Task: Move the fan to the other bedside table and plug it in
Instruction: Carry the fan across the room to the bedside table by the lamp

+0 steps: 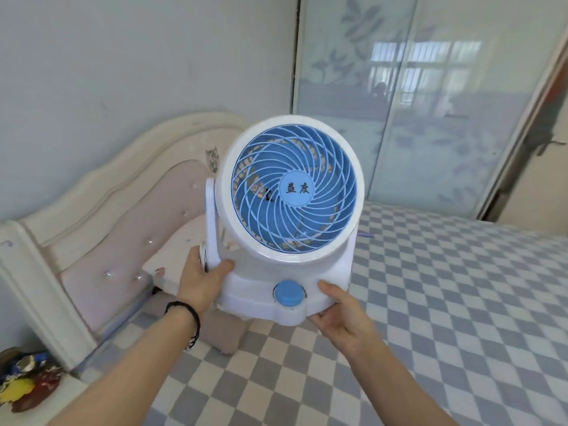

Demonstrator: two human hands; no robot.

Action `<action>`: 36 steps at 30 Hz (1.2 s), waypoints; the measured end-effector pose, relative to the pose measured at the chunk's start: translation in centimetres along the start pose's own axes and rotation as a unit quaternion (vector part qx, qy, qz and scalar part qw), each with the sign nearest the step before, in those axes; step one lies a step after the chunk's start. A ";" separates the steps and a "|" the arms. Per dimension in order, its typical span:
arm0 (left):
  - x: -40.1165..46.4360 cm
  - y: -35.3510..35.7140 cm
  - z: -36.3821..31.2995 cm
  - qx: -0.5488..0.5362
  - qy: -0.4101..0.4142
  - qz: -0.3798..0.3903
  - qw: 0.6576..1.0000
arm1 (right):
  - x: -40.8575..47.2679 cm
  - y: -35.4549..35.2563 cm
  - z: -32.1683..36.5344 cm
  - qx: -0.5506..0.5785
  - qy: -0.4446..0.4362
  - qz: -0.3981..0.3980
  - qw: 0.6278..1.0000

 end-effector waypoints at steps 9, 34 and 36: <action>-1.8 17.1 -2.3 -0.043 0.023 0.151 0.987 | -8.9 -8.9 10.4 -0.003 -0.113 -0.088 0.990; -24.2 60.4 -2.0 -0.062 -0.011 0.512 0.856 | -42.7 -31.5 27.0 0.039 -0.346 -0.339 0.874; -25.8 63.3 -2.0 -0.057 -0.012 0.541 0.839 | -44.7 -32.5 27.5 0.050 -0.370 -0.361 0.855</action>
Point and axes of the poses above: each hand's wrist, its own x-axis towards the middle knuckle, its own y-axis out of the palm, z = x × y, the point moved 10 cm from there along x, towards the middle knuckle, and after that the axes turned 7 degrees about z, right-handed, at the moved point
